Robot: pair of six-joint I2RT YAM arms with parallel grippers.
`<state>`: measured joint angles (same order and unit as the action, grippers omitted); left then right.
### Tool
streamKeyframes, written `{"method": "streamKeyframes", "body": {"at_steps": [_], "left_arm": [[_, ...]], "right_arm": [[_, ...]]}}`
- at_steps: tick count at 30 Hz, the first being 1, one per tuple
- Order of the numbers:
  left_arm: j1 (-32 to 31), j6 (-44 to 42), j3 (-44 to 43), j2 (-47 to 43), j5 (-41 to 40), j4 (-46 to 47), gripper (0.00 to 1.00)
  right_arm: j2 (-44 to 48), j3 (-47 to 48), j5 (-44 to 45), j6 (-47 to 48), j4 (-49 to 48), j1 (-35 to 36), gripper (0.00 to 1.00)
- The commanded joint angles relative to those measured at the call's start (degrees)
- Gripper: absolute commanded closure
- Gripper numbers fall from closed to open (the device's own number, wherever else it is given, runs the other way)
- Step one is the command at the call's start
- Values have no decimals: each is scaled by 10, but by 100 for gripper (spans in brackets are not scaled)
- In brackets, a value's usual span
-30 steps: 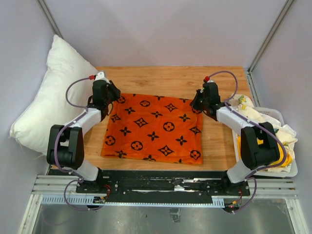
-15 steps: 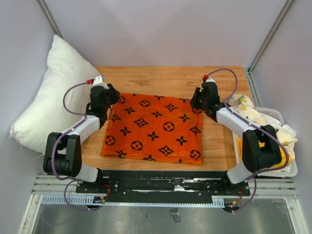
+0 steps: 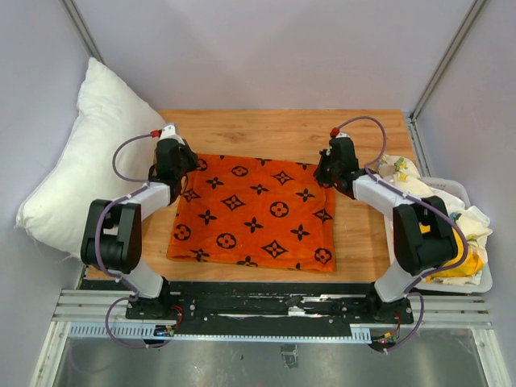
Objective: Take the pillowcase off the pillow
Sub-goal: Fold the pillowcase at the center of the board.
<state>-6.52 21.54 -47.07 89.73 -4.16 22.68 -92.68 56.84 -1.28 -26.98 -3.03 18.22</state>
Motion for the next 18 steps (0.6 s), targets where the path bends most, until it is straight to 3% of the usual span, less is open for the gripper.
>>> {"method": "streamKeyframes", "body": {"at_steps": [1,18], "left_arm": [[12,21,-44,60,42,14,100],[25,42,-122,191,56,-15,100]], "right_arm": [[-34,40,-16,-12,14,-9,99],[-149,68,-69,-76,17,-70,99]]}}
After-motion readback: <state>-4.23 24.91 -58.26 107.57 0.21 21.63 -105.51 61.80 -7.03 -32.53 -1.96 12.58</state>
